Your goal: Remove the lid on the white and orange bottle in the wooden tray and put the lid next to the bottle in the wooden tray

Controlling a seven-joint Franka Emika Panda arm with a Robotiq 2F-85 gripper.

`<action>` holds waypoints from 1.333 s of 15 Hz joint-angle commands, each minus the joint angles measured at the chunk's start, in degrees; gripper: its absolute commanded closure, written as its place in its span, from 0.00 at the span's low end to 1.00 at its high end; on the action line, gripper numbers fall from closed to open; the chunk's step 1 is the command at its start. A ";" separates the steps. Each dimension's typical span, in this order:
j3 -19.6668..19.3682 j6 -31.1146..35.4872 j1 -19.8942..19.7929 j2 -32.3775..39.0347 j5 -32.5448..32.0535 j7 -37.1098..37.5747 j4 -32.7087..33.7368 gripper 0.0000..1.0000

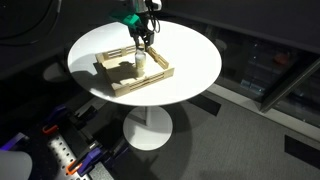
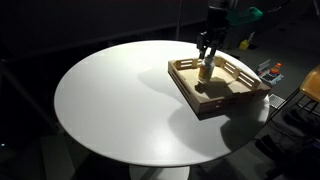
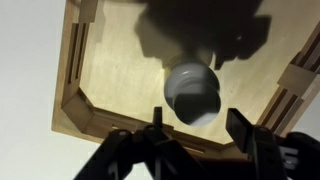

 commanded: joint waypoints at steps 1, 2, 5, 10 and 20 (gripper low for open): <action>-0.51 -2.85 0.61 -0.09 -1.58 1.38 1.45 0.33; -0.53 -3.06 0.65 -0.10 -1.64 1.42 1.47 0.35; -0.60 -3.64 0.81 -0.17 -1.94 1.53 1.52 0.40; -0.70 -4.37 0.93 -0.17 -2.74 1.67 1.77 0.52; -0.63 -4.53 0.95 -1.01 -2.77 1.45 1.92 0.56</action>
